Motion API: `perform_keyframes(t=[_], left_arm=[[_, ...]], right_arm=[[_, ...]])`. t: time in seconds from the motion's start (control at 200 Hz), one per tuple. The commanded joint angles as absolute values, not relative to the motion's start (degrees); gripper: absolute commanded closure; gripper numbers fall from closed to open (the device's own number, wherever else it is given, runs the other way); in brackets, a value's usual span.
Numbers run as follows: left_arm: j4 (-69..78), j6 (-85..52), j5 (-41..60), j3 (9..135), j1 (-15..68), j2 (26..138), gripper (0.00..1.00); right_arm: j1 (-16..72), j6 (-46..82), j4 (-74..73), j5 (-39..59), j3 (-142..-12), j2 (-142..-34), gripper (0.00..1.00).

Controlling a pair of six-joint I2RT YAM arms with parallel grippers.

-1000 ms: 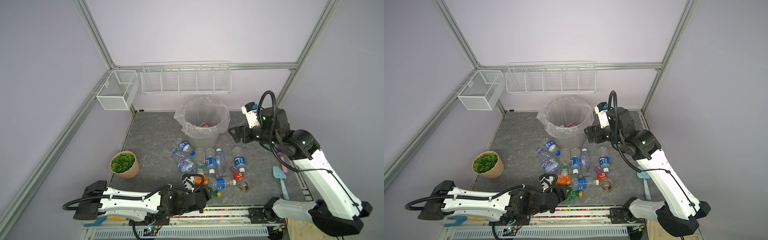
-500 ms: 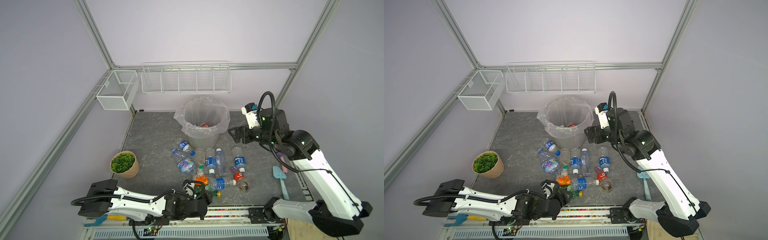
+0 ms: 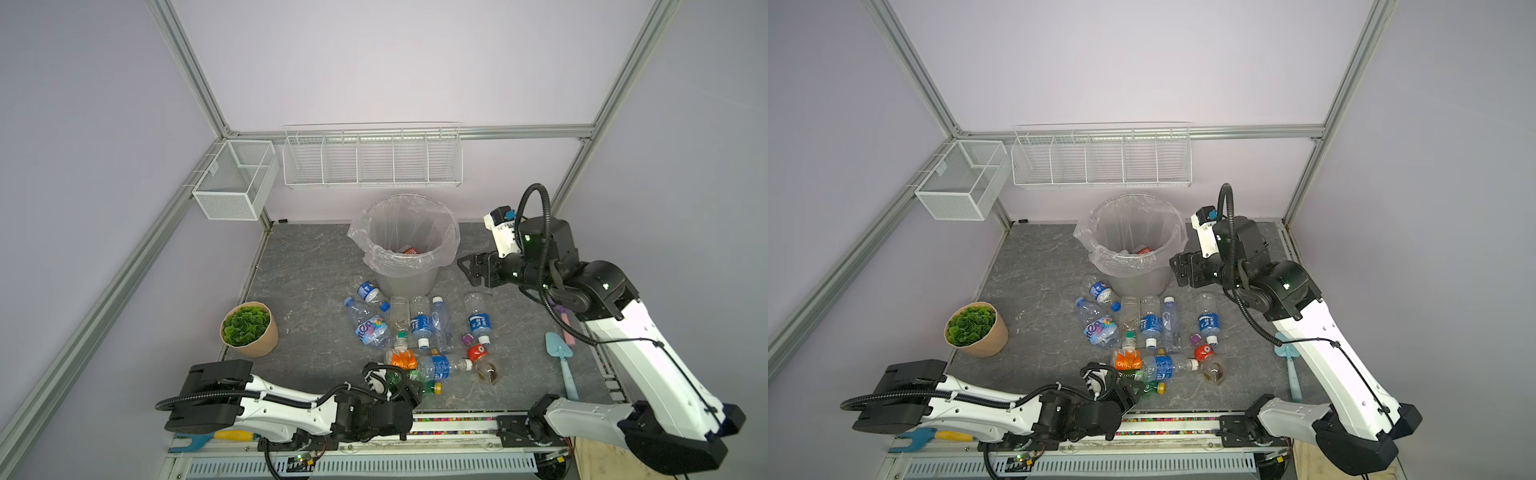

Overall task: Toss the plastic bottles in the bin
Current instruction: 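Close the left gripper on the crushed green bottle near the robot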

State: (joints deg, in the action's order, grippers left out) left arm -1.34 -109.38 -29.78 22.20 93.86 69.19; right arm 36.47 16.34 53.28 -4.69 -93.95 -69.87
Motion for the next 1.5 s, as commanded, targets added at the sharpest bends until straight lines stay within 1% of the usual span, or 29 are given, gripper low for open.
perform_keyframes(t=[0.0,0.31,0.475,0.78,0.985,1.11,1.294,1.409,1.494], left_arm=[[1.33,-109.43,-32.32,21.57,92.84,69.96,0.21],[13.29,-109.62,-34.62,20.32,92.61,77.0,0.23],[15.42,-110.73,-36.91,19.81,92.57,78.86,0.29],[8.33,-111.2,-42.72,18.87,91.94,73.35,0.4],[7.54,-109.75,-43.52,18.27,90.81,72.37,0.47],[9.47,-108.9,-43.29,18.26,90.13,73.84,0.52],[10.79,-108.08,-43.54,18.36,89.92,75.08,0.65],[8.18,-106.52,-43.94,19.44,89.83,74.04,0.73],[4.45,-105.54,-44.11,20.59,89.82,72.34,0.76]], right_arm=[[36.14,16.72,52.38,-5.27,-93.13,-68.82,0.12],[36.14,16.7,51.77,-5.53,-92.3,-68.64,0.12],[36.04,16.2,51.94,-6.23,-91.94,-68.07,0.12],[35.76,16.18,51.15,-5.98,-90.88,-67.68,0.12],[35.66,16.17,51.01,-6.0,-90.86,-67.59,0.12],[35.66,16.24,51.15,-5.88,-91.05,-67.59,0.12],[35.56,15.92,51.49,-6.0,-91.26,-67.15,0.12],[35.56,15.72,51.76,-6.32,-91.23,-66.97,0.12],[35.54,15.66,51.68,-6.33,-91.14,-66.71,0.12]])
